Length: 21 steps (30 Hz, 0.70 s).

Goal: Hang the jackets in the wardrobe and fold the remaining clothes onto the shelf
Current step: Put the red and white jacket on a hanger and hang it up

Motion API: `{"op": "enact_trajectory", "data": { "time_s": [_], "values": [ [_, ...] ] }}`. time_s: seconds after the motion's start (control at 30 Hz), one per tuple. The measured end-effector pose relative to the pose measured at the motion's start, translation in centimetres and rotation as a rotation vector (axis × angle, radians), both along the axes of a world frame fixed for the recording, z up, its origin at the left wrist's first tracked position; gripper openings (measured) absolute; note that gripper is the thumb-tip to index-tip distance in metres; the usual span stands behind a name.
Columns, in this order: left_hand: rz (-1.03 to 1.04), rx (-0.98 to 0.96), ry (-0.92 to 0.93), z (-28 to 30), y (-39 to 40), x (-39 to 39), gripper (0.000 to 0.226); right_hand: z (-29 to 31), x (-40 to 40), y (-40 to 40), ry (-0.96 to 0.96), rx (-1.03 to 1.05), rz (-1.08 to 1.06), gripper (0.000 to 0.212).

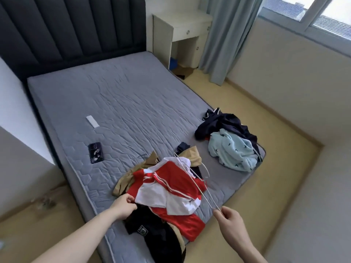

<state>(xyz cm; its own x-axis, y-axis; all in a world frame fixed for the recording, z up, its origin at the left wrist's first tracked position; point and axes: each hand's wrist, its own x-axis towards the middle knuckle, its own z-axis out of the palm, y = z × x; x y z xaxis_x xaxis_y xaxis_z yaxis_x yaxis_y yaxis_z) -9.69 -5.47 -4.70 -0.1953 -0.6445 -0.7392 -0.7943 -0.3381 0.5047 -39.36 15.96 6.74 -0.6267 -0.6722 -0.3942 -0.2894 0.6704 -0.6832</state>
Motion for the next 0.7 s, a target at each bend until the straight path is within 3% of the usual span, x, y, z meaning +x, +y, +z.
{"op": "enact_trajectory", "data": {
  "time_s": [0.13, 0.4, 0.7],
  "values": [
    [-0.025, -0.002, -0.194, -4.2, -1.7, -2.3, 0.042, -4.1, -5.1, -6.2, -0.045, 0.040, 0.135, 0.053],
    [0.049, 0.022, -0.283, -19.5, -5.7, -6.9, 0.046, -18.5, -10.3, -15.9, -0.102, 0.047, 0.273, 0.053],
    [0.368, 0.092, -0.321, -35.4, -8.7, -7.0, 0.119, -31.4, -9.0, -17.4, -0.151, -0.009, 0.322, 0.053]
  ]
}}
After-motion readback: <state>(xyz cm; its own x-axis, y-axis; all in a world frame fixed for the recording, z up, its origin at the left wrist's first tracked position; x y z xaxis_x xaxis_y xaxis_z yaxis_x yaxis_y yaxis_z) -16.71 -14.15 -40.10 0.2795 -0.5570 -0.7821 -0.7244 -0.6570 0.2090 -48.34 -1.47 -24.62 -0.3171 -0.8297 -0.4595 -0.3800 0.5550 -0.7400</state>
